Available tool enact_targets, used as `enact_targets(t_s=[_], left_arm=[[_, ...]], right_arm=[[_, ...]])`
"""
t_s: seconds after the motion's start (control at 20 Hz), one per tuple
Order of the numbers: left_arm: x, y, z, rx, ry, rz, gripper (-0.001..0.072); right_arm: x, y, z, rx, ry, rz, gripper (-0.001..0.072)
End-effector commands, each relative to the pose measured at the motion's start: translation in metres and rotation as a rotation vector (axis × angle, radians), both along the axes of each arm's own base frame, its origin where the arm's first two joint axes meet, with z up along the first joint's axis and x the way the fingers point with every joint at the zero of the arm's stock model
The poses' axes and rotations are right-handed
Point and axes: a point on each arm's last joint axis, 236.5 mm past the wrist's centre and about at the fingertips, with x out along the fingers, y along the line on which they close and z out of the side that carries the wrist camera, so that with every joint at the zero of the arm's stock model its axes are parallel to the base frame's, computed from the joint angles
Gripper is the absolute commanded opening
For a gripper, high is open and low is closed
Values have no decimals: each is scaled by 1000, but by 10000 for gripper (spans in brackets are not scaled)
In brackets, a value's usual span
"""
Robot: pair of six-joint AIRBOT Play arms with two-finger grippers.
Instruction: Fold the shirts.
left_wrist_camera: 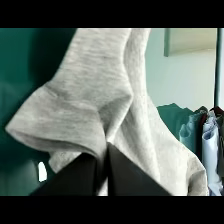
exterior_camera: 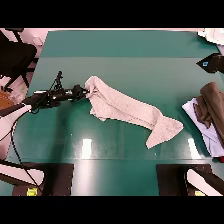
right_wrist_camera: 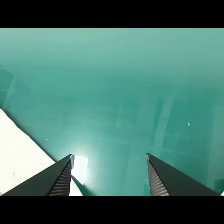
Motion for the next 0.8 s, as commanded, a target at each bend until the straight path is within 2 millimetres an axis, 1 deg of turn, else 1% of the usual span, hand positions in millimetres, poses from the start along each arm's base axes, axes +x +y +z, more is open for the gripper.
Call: enact_targets(t_s=[0.0, 0.05, 0.15, 0.25, 0.3, 0.4, 0.5, 0.55, 0.6, 0.65, 0.75], left_arm=[[3, -6, 13, -2, -50, -37, 26], [4, -10, 23, -18, -74, -64, 26], [2, -24, 54, -71, -133, -142, 25], [-9, -37, 89, -73, -219, -271, 24], [-16, -39, 105, -38, -256, -330, 24], [-29, -34, 126, 106, -302, -427, 23], [-44, -21, 144, 270, -324, -489, 24], [-55, -16, 155, 324, -334, -516, 24], [-68, -12, 166, 364, -338, -542, 24], [-81, -9, 174, 387, -334, -558, 24], [-102, -5, 186, 421, -318, -580, 25]], right_arm=[[0, 0, -1, 0, 2, -1, 526], [0, -1, -1, 1, 3, -1, 526], [2, -1, -7, 4, 22, 1, 526], [0, 1, -22, 28, 83, 9, 527], [-2, 3, -32, 48, 132, 11, 527], [-12, 9, -57, 91, 260, 26, 527], [-24, 14, -81, 140, 397, 29, 527], [-27, 16, -92, 170, 457, 14, 527], [-30, 17, -102, 195, 517, 4, 527], [-39, 20, -113, 214, 593, 13, 527], [-61, 22, -134, 248, 773, 4, 527]])
